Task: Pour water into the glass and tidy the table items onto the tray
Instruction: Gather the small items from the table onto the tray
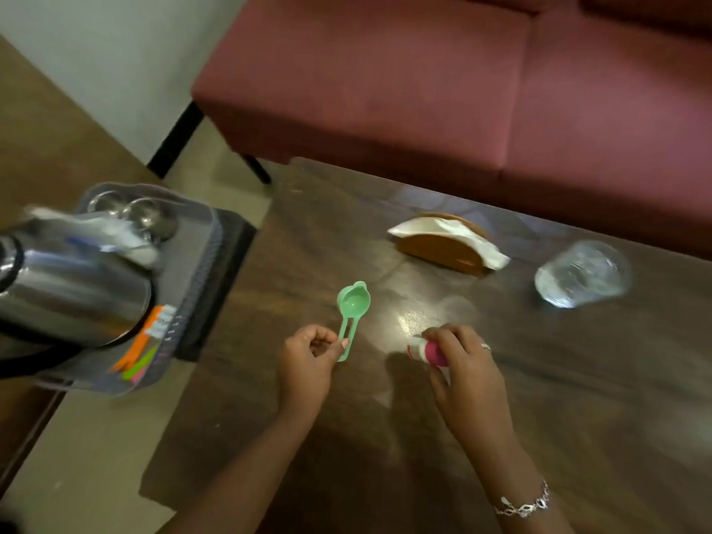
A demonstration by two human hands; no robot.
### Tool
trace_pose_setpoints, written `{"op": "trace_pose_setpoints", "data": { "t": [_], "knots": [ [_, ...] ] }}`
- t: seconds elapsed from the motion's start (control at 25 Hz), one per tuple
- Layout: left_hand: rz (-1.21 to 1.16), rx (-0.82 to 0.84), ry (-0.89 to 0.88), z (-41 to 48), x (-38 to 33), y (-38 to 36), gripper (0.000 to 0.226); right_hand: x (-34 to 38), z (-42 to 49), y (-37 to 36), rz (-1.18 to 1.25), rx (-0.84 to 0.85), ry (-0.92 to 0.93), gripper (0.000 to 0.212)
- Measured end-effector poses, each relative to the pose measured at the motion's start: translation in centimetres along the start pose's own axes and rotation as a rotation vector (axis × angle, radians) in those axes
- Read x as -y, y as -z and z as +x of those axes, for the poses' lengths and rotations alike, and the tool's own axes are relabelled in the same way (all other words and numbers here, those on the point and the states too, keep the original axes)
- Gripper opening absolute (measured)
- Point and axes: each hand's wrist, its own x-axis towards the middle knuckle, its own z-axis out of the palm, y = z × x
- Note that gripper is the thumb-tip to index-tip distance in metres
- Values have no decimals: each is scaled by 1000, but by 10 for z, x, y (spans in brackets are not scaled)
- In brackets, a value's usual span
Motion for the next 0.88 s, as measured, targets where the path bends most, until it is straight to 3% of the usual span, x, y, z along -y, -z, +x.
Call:
{"op": "trace_pose_setpoints", "data": {
  "t": [0.36, 0.64, 0.88],
  "knots": [
    [-60, -536, 27, 46, 47, 179, 22, 191, 110, -121, 41, 172, 382, 27],
    [9, -585, 85, 61, 82, 232, 14, 258, 166, -217, -152, 389, 516, 26],
    [64, -555, 36, 72, 90, 246, 15, 270, 178, -269, -391, 426, 651, 22]
  ]
}}
